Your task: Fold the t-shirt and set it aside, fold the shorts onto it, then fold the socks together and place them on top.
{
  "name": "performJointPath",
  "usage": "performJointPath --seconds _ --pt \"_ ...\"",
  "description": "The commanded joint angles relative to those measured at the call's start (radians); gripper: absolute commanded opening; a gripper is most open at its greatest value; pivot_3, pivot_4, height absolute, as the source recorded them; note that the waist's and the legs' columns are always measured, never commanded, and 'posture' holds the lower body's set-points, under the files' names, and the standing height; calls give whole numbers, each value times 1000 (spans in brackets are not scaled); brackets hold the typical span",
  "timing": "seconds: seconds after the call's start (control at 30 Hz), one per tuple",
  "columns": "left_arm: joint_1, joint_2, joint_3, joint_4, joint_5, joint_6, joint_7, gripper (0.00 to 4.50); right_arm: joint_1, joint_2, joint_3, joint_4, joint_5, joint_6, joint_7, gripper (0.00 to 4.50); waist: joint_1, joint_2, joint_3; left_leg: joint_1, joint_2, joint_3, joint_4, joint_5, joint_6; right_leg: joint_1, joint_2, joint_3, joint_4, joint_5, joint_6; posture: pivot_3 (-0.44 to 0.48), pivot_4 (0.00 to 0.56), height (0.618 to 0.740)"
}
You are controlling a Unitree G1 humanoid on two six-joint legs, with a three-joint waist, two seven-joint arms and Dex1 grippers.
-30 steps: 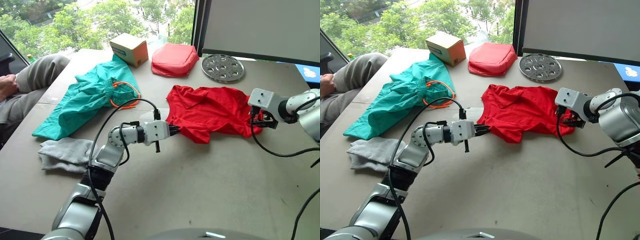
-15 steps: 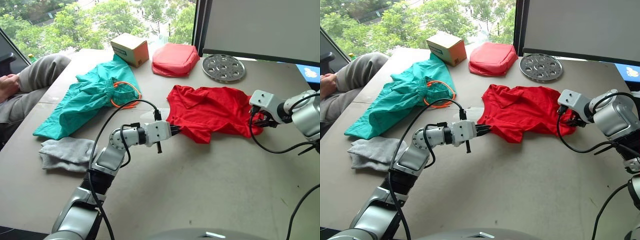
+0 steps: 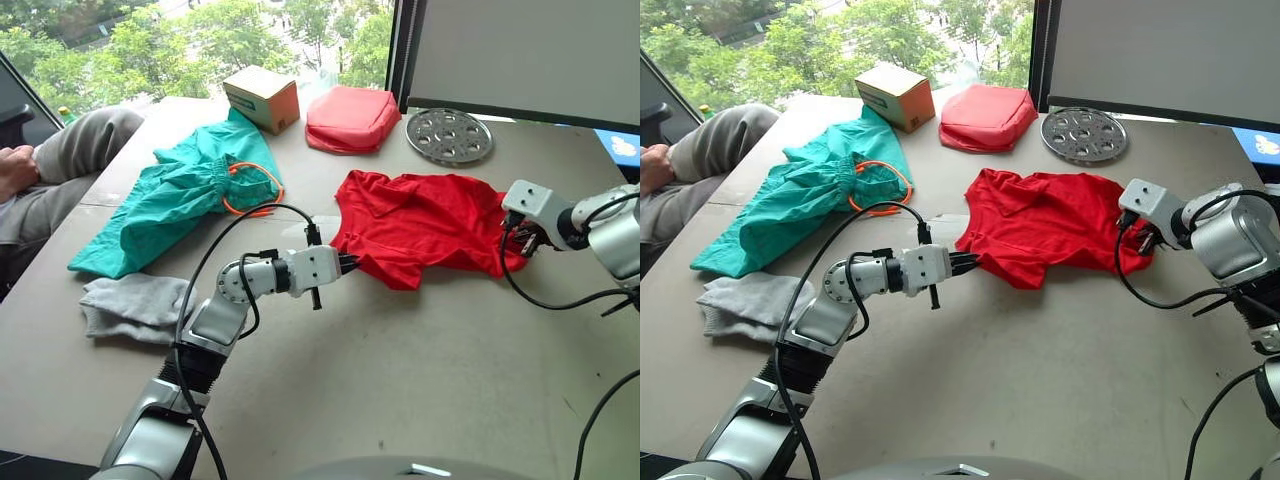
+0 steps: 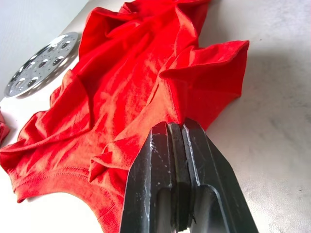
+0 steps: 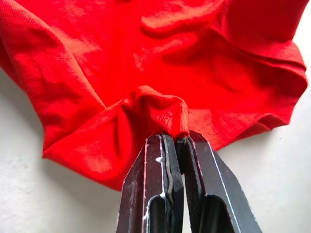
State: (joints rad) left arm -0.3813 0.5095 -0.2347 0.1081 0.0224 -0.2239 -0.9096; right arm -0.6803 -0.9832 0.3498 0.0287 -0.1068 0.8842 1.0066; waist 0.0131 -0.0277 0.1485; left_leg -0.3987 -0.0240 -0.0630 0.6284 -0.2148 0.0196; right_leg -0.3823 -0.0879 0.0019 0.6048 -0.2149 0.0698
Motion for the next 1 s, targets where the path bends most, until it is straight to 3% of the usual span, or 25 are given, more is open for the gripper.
performJointPath --seconds 0.03,0.33,0.43,0.6,0.7,0.83,0.93,1.0 --pt "14 7 74 -45 -86 51 11 0 70 -50 -155 -161 31 96 -41 90 1 0 0 0 0 0 0 0 0 0 0 0 0 0 0 0 150 739" --pt "108 130 153 -181 -252 204 -116 0 440 -81 -530 -513 137 330 -78 90 0 0 0 0 2 0 0 0 0 1 0 0 0 -2 -2 0 150 739" --pt "147 188 185 -208 -277 230 -149 0 619 -59 -671 -602 150 231 -74 90 1 0 -1 1 3 0 0 0 0 1 0 0 0 -3 -3 0 150 739" --pt "172 232 214 -238 -316 270 -179 0 823 -56 -773 -657 158 105 -62 90 1 0 -1 1 4 1 1 0 0 2 -1 0 -1 -5 1 0 150 739" --pt "241 320 273 -331 -441 411 -264 0 992 -33 -918 -765 248 79 83 90 1 -1 -1 1 5 0 1 -1 0 1 0 0 -1 -5 1 0 150 739" --pt "400 552 453 -492 -800 794 -447 0 1101 17 -1175 -919 481 226 299 90 -5 -1 0 3 10 -1 -1 -3 -2 1 3 0 -1 -5 0 0 150 739" --pt "395 666 562 -496 -1034 1028 -501 0 1028 14 -1256 -937 607 330 304 90 -3 3 3 4 12 -1 1 -4 -3 1 3 0 -1 -6 1 0 150 739" --pt "266 624 513 -451 -1037 1040 -421 0 918 10 -1173 -892 593 322 182 90 2 3 4 4 14 -1 3 -6 -7 2 -1 -3 -2 -7 2 0 150 739"
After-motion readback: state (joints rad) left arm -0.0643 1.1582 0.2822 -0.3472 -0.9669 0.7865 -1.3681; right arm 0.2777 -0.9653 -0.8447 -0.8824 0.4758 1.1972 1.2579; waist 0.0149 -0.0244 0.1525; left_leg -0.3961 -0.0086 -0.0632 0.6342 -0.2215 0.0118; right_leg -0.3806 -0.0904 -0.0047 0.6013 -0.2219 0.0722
